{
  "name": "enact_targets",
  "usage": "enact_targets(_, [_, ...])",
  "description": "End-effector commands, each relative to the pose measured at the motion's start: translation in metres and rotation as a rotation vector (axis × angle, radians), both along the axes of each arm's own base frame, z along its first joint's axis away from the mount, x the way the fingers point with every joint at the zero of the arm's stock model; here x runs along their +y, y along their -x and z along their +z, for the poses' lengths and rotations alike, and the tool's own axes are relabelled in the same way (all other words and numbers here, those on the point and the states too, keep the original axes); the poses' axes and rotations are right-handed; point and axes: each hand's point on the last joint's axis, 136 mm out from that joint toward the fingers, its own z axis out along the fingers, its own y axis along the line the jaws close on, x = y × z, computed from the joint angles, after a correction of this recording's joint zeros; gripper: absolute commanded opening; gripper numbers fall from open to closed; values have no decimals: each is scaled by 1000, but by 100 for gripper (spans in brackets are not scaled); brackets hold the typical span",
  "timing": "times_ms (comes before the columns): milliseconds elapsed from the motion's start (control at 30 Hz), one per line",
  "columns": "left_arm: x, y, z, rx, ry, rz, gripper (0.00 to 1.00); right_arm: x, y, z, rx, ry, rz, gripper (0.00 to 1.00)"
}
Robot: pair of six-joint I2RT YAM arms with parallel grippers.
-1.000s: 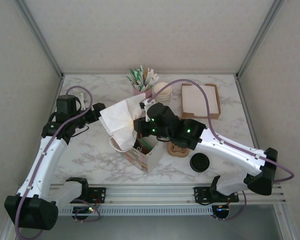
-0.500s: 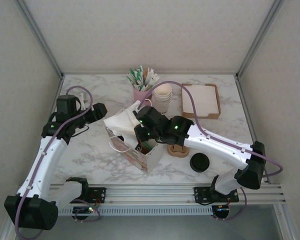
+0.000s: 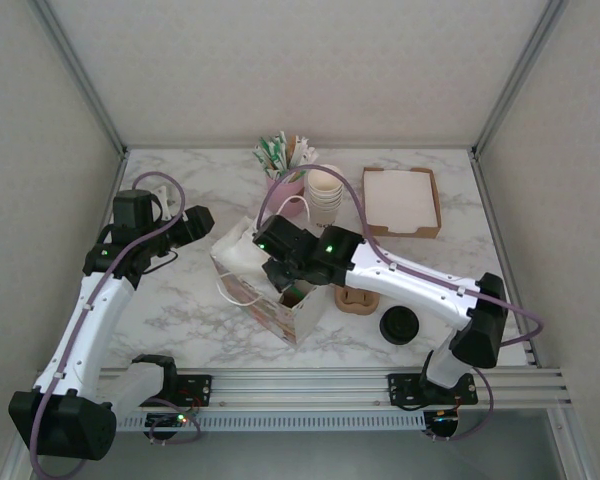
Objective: Pack the takeout coffee
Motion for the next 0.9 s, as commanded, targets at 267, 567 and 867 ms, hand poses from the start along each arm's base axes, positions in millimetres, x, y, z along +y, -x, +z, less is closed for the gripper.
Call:
enact_targets(267, [0,2,0,-3,-4,4,80,9,8,24,-42,-14,86,28])
enact_targets(567, [0,2,0,-5,-3,4,80,13,14,63,-72,-149,103,54])
enact_targets(867, [-1,2,1,-10,-2,0,80,9,24,117,-120,-328,138,64])
